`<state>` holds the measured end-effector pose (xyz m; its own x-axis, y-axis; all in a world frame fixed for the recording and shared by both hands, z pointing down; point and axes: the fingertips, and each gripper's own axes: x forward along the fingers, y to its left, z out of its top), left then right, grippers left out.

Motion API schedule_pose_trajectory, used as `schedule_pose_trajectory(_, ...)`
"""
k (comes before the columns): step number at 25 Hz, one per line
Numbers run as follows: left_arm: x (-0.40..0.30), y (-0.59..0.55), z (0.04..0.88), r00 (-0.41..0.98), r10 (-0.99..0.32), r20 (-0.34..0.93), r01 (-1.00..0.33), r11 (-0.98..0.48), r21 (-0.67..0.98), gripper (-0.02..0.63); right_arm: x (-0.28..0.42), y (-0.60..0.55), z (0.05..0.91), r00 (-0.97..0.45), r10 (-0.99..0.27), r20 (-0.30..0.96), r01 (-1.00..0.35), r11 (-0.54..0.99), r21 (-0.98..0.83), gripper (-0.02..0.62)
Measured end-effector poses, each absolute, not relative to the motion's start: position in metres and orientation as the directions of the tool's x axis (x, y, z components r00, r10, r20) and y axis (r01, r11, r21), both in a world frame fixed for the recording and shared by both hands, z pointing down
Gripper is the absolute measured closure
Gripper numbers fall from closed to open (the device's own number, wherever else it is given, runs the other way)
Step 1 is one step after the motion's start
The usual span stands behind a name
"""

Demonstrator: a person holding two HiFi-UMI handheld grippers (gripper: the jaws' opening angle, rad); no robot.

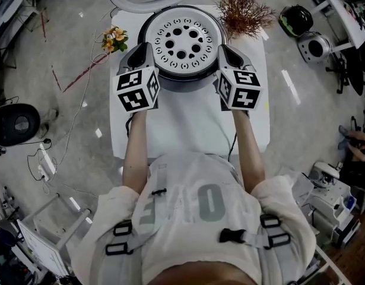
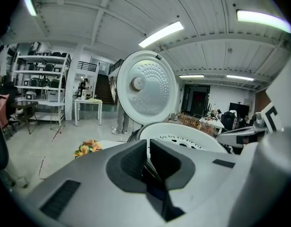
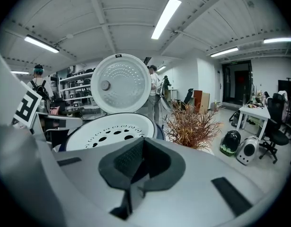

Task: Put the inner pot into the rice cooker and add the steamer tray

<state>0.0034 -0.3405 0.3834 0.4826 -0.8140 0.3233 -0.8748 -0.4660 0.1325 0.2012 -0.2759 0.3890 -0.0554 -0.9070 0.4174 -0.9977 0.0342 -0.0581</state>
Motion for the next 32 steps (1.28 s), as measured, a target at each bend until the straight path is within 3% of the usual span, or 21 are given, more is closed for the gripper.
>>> schedule_pose_trajectory(9,0.003,-0.349,0.35,0.484,-0.839,0.248,-0.874,-0.475,0.101,0.571,0.204,-0.28,0.368,-0.055,-0.929,0.366,-0.998,0.043,-0.04,0.588)
schedule_pose_trajectory(24,-0.013,-0.26,0.183,0.454,-0.853,-0.258,-0.889,-0.453,-0.069,0.571,0.162,-0.238,0.239,-0.121,-0.993,-0.01,-0.965,0.115,0.236,0.588)
schedule_pose_trajectory(32,-0.029,-0.19,0.172,0.422,-0.841,-0.34,-0.905,-0.414,-0.099,0.571,0.141,-0.185,0.227,-0.143,-0.986,-0.087,-0.943,0.109,0.314,0.588)
